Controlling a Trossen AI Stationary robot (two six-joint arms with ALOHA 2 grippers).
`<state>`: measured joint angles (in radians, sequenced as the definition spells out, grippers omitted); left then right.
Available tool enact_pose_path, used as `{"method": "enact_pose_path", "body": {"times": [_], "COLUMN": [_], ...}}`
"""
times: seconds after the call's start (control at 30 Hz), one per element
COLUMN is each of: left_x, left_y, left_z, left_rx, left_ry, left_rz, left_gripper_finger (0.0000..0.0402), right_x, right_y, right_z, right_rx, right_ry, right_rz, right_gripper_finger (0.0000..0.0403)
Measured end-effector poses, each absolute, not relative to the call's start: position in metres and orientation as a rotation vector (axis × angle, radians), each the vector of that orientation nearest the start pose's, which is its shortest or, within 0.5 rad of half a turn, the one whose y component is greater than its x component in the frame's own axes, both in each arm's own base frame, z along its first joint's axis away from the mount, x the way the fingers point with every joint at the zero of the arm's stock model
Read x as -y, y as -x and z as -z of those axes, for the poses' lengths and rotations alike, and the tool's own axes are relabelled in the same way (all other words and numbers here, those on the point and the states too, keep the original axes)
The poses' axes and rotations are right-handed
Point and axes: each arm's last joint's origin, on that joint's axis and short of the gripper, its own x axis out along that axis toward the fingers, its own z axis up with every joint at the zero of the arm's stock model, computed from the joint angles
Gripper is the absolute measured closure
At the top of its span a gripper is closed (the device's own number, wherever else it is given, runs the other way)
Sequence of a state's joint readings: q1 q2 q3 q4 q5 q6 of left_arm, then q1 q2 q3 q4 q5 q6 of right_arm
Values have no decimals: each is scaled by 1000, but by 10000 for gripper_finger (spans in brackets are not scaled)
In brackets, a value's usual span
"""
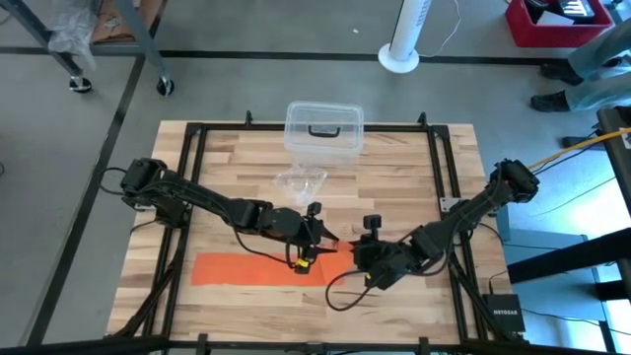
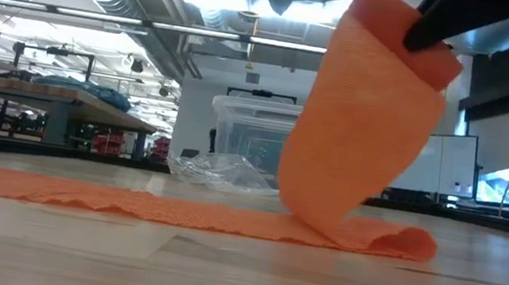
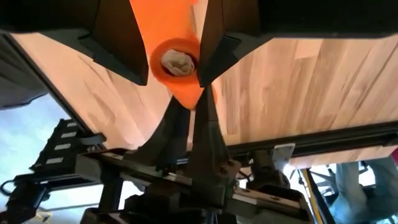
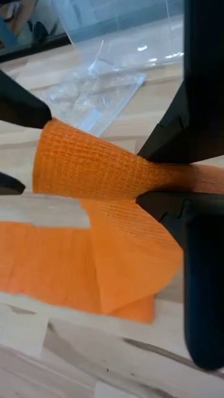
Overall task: Roll bandage
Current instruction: Roll the orange bandage
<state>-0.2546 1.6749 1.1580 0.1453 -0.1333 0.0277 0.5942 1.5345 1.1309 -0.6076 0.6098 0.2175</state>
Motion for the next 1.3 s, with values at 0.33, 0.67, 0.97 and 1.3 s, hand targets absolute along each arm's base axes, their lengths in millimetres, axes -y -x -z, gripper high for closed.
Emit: {"method": "enact_pose_path", "body": {"times": [0.33, 0.67, 0.97, 1.3], "left_x": [89, 88, 87, 87], "left_y": [-367, -368, -371, -374], "left_z": [-261, -261, -252, -245], "left_rx": [-382, -377, -416, -429], "left_ry": [-131, -122, -103, -193], "left_rz": [56, 60, 63, 133], "left_gripper_finger": [263, 263, 263, 375], "right_x": [-159, -160, -161, -157], "right_y": [-265, -266, -271, -275], "right_z": [-251, -252, -247, -247], "right_rx": [-803, -791, -800, -798], "right_ry": [340, 329, 321, 277], "right_rz": [113, 111, 97, 88], "right_gripper_finger": [342, 342, 342, 342]}}
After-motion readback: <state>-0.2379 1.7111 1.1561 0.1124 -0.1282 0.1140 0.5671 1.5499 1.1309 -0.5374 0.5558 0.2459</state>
